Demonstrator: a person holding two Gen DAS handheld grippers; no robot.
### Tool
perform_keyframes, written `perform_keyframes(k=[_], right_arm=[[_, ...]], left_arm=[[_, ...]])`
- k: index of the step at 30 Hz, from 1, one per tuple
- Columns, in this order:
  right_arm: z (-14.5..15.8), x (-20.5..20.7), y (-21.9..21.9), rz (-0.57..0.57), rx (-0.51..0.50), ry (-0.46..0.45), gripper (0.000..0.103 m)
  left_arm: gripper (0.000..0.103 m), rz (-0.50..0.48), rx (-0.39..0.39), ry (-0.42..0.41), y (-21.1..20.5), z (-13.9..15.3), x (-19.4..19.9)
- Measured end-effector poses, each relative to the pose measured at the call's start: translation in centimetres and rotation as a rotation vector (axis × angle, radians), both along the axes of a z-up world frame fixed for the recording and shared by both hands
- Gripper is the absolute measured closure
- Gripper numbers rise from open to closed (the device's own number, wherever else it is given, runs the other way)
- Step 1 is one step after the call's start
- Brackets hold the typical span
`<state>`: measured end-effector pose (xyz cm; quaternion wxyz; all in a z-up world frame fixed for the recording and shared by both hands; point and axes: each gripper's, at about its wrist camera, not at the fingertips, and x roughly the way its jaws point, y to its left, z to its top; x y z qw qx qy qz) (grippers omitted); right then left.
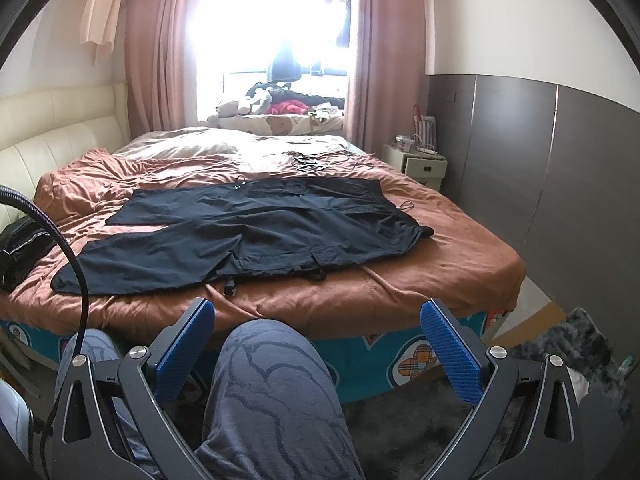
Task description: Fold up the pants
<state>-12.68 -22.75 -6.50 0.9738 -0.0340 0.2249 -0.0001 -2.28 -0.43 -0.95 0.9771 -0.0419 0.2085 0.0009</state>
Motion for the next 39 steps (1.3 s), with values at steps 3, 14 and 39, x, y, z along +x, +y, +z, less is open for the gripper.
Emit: perform_keyframes(k=[3,14,39], right_arm=[[-0.1,-0.1,0.0,-0.002,-0.001,0.000,0.000],[-0.1,-0.3,-0.2,-0.002,0.004,0.000,0.000],[0.9,-1.2,-2.7,0.015,0.061,-0.001,0.000]], left_arm=[[0.000,-0.001,-0.003,0.002,0.1,0.0,-0.1],[0.000,0.014,-0.009,0.004,0.3,-0.2,-0.4],[0.000,-0.003,-0.010,0.017,0.2,-0.4,-0.6]])
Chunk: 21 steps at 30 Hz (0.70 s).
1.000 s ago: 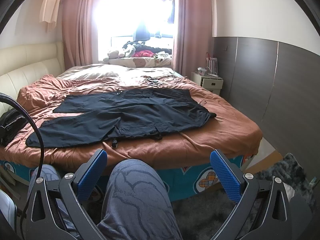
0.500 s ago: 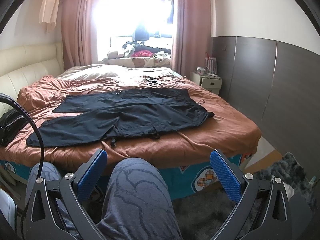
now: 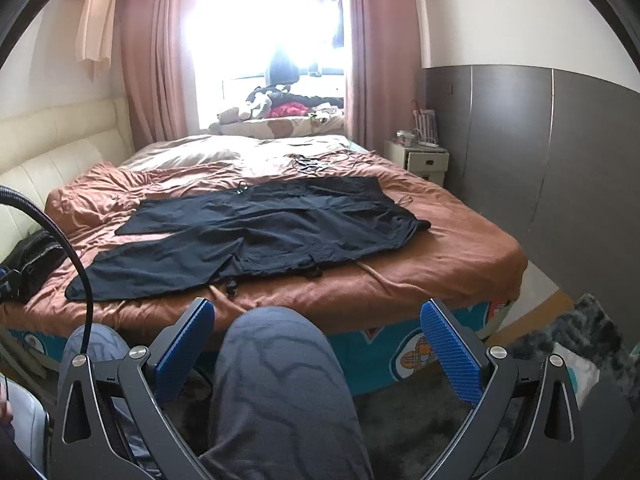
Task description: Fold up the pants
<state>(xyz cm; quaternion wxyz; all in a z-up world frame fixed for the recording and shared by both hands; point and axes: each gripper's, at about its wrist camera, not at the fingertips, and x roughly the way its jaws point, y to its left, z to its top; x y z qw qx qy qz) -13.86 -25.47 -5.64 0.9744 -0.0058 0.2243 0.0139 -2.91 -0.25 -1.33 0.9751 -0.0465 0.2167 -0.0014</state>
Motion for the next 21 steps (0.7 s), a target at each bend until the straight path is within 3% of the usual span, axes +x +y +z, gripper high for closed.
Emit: perform_keyframes(k=[14,21], right_arm=[[0.3,3.9,-2.5,-0.028,0.039,0.041,0.000],[0.3,6.4,-1.6,-0.054,0.029,0.092,0.000]], left_arm=[[0.000,0.060,0.007,0.043,2.2,0.9,2.9],[0.000,0.103,-0.002,0.078,4.6,0.0,5.5]])
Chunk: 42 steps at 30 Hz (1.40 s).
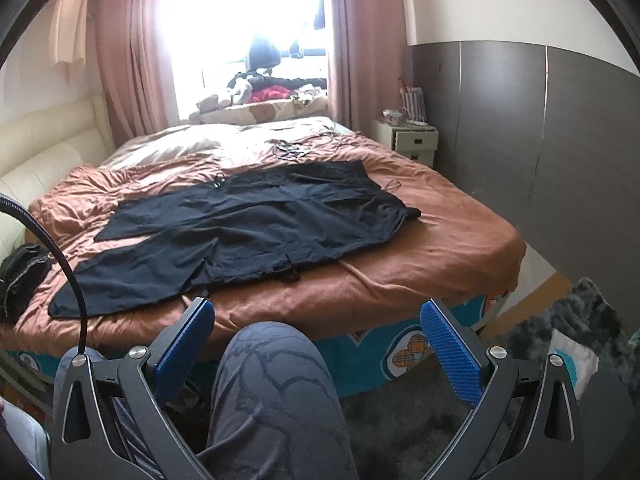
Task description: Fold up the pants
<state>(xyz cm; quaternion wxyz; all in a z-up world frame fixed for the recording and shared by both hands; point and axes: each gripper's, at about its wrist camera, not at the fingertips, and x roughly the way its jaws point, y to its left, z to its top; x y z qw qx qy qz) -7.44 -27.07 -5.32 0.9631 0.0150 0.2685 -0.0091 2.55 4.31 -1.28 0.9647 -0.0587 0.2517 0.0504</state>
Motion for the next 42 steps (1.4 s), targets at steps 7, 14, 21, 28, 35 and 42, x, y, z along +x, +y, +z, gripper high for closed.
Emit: perform_keyframes(k=[7,14,21,28,35,42], right_arm=[[-0.3,3.9,0.7,-0.006,-0.009,0.054,0.000],[-1.3,7.8,0.7,-0.003,0.004,0.098,0.000],[-2.9,11.6,-0.2,0.008,0.019,0.131,0.000],[-4.6,15.5,-1.7,-0.005,0.057,0.188,0.000],[-5.8,19.1,-3.5,-0.042,0.065,0.237,0.000],[-6.6,22.2,-4.9,-0.052,0.055,0.245,0.000]], left_arm=[[0.000,0.043,0.014,-0.006,2.2,-0.9,1.7],[0.000,0.066,-0.031,0.068,4.3,-2.8,4.7],[0.000,0.074,-0.085,0.102,6.3,-4.9,7.0],[0.000,0.100,-0.087,0.140,7.8,-6.4,9.1],[0.000,0.156,-0.144,0.160,9.3,-8.0,10.6],[0.000,0.199,-0.185,0.230,10.3,-10.5,12.6]])
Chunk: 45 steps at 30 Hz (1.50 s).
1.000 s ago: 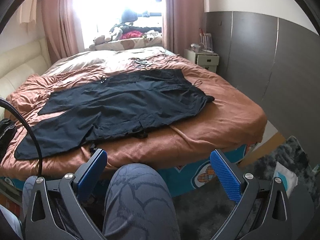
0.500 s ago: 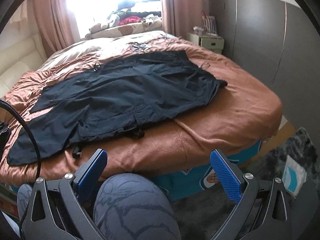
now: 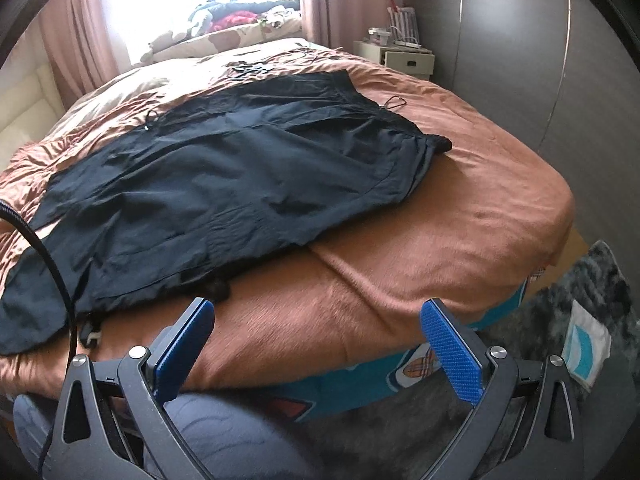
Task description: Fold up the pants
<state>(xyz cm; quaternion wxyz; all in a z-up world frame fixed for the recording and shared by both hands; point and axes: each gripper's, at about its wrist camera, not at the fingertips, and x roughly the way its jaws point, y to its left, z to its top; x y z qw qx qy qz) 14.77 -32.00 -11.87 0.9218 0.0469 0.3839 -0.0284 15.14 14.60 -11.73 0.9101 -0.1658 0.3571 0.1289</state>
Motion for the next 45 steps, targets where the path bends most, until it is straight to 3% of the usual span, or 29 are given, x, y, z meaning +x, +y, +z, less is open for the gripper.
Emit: perform_keyframes(k=[6,12,17,22,26,31,34,36,38,41,45], right_arm=[[-1.1,3.0,-0.9,0.005,0.053,0.018,0.000],[-1.6,4.6,-2.9,-0.006,0.118,-0.028,0.000],[-2.5,6.4,-4.5,-0.023,0.157,-0.015,0.000],[-3.1,7.9,-5.3,-0.019,0.176,0.013,0.016],[-3.8,9.1,-6.1,-0.025,0.210,0.035,0.027],[-4.6,10.1,-7.1,-0.036,0.251,0.052,0.033],[-4.9,10.5,-8.0,-0.052,0.284,0.047,0.033],[-5.0,10.7,-8.8,-0.069,0.305,0.039,0.033],[-5.0,10.9,-9.5,-0.090,0.324,0.033,0.033],[-5.0,11.1,-10.9,-0.124,0.373,0.015,0.033],[-5.3,11.8,-12.7,-0.148,0.430,-0.008,0.034]], left_arm=[[0.002,0.036,-0.044,0.040,1.4,-2.0,0.9],[0.018,0.076,-0.119,0.066,3.6,-3.8,1.3],[0.030,0.151,-0.199,0.088,6.0,-5.0,1.0],[0.032,0.219,-0.236,0.108,7.4,-5.7,-0.4],[0.044,0.254,-0.264,0.112,8.5,-6.3,-1.2],[0.048,0.283,-0.281,0.095,9.8,-6.3,-0.8],[0.055,0.306,-0.307,0.088,10.9,-6.6,-0.4],[0.073,0.340,-0.296,0.099,11.6,-6.8,-0.2],[0.076,0.359,-0.303,0.094,12.1,-6.7,-0.2],[0.089,0.373,-0.289,0.088,12.3,-6.2,-0.2],[0.096,0.383,-0.284,0.062,12.3,-5.5,-0.2]])
